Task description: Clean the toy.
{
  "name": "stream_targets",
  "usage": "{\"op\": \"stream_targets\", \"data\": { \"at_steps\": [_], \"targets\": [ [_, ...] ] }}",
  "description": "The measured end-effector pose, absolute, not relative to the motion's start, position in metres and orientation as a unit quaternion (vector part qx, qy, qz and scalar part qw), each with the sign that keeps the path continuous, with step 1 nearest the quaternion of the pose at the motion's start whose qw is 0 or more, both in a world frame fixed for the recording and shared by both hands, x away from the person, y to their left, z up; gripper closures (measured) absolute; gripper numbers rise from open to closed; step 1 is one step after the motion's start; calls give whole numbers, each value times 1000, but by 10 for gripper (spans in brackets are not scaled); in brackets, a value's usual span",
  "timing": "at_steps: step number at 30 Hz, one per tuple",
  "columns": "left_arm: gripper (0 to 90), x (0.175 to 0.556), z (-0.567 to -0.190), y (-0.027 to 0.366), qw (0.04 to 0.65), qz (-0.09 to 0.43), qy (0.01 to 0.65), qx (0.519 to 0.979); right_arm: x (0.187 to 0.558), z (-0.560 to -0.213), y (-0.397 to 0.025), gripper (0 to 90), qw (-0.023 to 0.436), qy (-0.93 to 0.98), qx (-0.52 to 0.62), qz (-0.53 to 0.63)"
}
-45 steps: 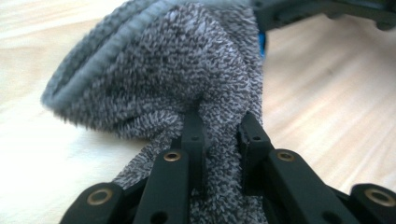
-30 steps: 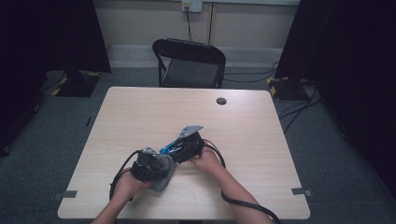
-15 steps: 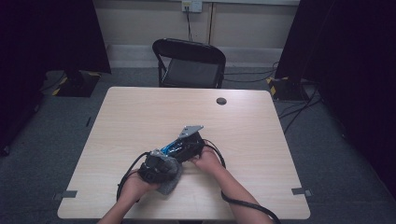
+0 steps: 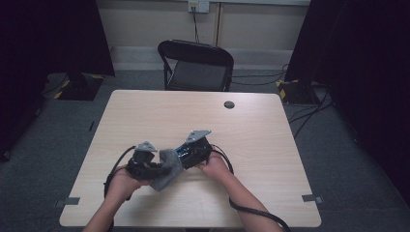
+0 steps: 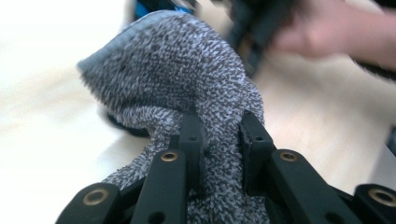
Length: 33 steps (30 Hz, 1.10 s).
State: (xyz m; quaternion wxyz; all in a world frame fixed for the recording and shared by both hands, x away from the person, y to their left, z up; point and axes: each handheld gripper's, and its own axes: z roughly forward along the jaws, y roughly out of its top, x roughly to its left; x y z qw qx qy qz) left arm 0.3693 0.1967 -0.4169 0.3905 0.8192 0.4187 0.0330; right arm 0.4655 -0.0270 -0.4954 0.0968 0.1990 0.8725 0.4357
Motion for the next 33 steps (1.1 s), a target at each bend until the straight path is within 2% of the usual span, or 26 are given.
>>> {"op": "stream_targets", "data": {
  "at_steps": [8,12,21,33],
  "targets": [
    [748,412,-415,217,391,88,460,792,466,-495,-26,45,96,874,197,433],
    [747,446,-430,209,364,112,455,805,465,-496,-27,45,97,872,197,437],
    [731,484,-459,187,323,110,462,819,466,-496,-27,47,93,873,195,437],
    [718,504,-465,171,336,113,461,814,466,-495,-27,47,93,874,195,436]
  ]
}}
